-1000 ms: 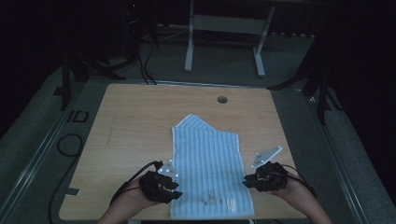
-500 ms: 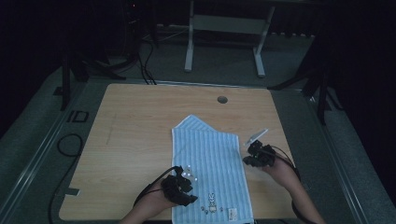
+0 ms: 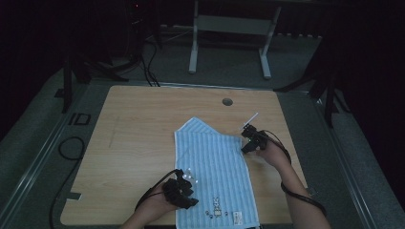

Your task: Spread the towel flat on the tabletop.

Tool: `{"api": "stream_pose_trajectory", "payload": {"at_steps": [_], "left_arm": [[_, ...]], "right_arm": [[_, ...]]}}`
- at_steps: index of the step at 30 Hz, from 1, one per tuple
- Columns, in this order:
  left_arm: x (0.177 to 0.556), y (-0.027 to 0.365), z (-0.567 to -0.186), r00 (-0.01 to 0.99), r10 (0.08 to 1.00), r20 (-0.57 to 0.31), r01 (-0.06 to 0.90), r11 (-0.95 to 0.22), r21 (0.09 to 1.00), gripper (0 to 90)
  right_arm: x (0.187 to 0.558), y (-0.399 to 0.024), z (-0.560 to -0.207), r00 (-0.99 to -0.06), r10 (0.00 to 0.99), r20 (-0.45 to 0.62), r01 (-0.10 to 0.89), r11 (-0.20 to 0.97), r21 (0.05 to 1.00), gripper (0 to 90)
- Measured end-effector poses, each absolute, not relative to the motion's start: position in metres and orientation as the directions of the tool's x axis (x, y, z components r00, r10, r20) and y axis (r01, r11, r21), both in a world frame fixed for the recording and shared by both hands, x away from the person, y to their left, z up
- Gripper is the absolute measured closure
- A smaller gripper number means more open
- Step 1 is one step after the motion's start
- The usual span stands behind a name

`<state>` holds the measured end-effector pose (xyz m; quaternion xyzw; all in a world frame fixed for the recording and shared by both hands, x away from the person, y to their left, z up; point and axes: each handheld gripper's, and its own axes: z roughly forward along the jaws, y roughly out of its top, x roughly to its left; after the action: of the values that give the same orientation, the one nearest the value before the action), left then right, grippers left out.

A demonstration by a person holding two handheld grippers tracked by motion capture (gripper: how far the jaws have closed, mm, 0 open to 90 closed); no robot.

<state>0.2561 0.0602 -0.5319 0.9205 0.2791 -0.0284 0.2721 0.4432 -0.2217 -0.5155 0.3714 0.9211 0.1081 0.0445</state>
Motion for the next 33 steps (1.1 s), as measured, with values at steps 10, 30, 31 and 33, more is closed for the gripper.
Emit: {"api": "stream_pose_trajectory", "payload": {"at_steps": [10, 30, 31, 33], "left_arm": [[0.256, 0.062, -0.533, 0.842, 0.499, -0.205, 0.530, -0.692, 0.490, 56.9], [0.249, 0.062, -0.532, 0.858, 0.467, -0.213, 0.508, -0.715, 0.479, 54.3], [0.249, 0.062, -0.532, 0.858, 0.467, -0.213, 0.508, -0.715, 0.479, 53.8], [0.248, 0.062, -0.531, 0.859, 0.464, -0.215, 0.507, -0.718, 0.477, 53.8]], "right_arm": [[0.441, -0.218, -0.509, -0.751, 0.659, -0.049, 0.635, 0.740, 0.223, 86.6], [0.484, -0.283, -0.460, -0.495, 0.857, -0.142, 0.795, 0.513, 0.322, 69.0], [0.484, -0.283, -0.460, -0.495, 0.857, -0.142, 0.795, 0.513, 0.322, 69.0], [0.466, -0.270, -0.469, -0.567, 0.820, -0.076, 0.767, 0.560, 0.314, 68.7]]}}
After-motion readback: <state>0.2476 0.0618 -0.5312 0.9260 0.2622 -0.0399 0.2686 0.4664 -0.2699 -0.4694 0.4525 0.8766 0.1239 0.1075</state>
